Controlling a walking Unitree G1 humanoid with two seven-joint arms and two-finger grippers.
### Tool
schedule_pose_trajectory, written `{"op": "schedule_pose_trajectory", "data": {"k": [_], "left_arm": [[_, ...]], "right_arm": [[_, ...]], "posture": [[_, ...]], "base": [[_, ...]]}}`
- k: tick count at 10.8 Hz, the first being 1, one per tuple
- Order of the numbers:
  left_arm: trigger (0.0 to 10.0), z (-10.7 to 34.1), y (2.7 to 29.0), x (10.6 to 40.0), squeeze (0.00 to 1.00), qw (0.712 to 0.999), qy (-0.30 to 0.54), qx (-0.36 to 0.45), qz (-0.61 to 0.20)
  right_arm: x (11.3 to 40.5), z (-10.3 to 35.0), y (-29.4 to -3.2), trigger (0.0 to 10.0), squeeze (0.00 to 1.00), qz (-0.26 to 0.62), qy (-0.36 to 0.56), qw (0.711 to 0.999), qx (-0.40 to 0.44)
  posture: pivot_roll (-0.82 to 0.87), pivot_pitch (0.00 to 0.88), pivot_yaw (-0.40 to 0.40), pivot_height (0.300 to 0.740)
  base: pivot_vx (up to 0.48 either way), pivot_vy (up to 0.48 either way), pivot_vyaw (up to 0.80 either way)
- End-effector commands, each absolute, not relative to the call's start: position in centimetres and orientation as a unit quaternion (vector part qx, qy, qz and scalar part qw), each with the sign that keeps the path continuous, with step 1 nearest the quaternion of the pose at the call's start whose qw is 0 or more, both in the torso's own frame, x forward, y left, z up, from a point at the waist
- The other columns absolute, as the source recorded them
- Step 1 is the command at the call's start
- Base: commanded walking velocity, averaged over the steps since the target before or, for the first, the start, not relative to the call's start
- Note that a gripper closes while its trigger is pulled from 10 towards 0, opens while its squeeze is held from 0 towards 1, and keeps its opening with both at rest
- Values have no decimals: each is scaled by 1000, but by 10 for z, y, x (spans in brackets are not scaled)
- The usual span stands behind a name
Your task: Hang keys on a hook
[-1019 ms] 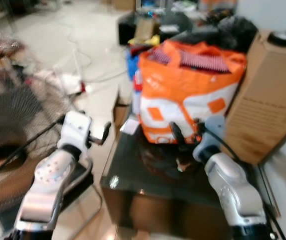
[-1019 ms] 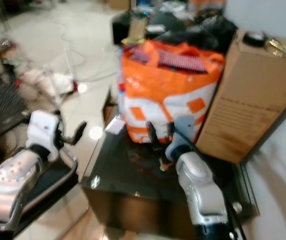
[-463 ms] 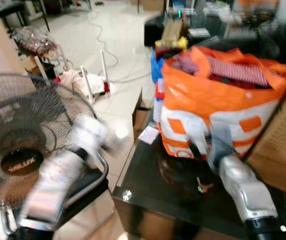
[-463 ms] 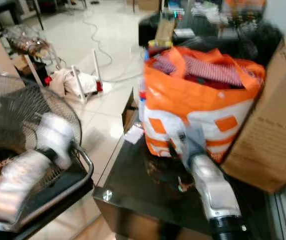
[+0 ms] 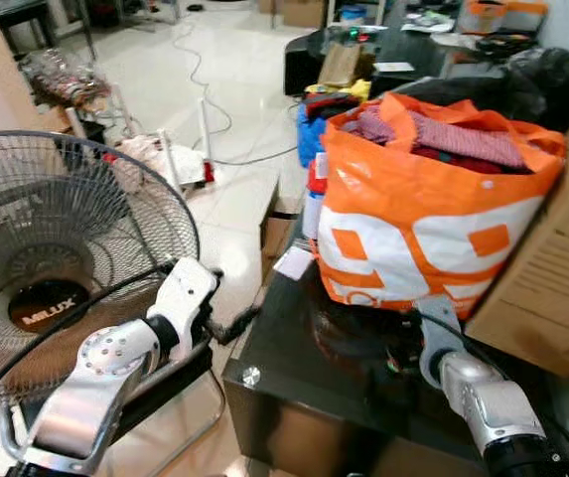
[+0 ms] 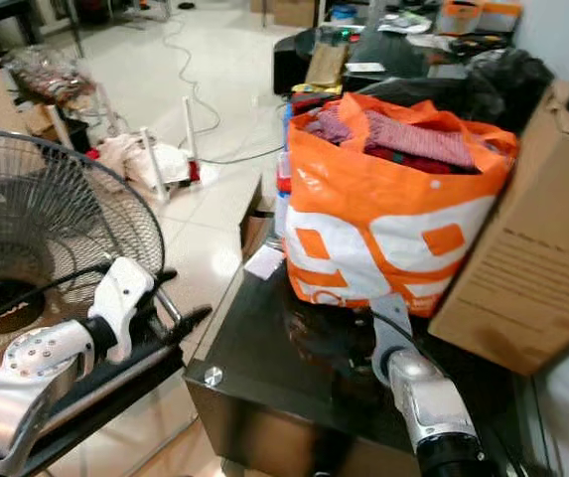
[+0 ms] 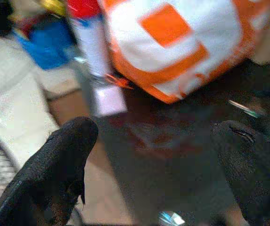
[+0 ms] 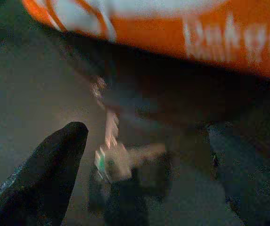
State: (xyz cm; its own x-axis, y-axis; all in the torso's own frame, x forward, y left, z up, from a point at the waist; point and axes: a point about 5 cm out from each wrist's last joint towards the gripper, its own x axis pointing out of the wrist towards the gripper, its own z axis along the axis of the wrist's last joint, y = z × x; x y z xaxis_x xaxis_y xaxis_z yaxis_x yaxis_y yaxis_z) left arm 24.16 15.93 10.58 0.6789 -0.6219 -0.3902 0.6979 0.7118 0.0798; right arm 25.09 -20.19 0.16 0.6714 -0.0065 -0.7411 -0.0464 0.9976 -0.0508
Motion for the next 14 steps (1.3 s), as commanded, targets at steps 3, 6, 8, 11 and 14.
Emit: {"op": "schedule_pose_trajectory", "data": {"k": [3, 6, 8, 11, 14], "left_arm": [[10000, 103, 156, 234, 0, 887, 194, 112, -405], [10000, 103, 156, 233, 0, 880, 203, 102, -417], [10000, 104, 156, 234, 0, 877, 206, 100, -422], [10000, 105, 158, 235, 0, 876, 205, 102, -424], [10000, 105, 157, 237, 0, 875, 203, 102, -426]], "right_arm": [[252, -5, -199, 10000, 0, 13, 428, 903, -13], [248, -13, -194, 1647, 0, 31, 443, 895, 24], [246, -18, -192, 0, 0, 30, 453, 891, 20], [242, -28, -197, 0, 0, 25, 466, 884, 19], [235, -35, -201, 0, 0, 31, 474, 880, 25]], "posture": [[6, 0, -10, 740], [6, 0, -10, 740], [8, 0, -10, 740], [5, 0, -5, 740], [-2, 0, -4, 740]], "base": [[0, 0, 0], [0, 0, 0], [0, 0, 0], [0, 0, 0], [0, 0, 0]]}}
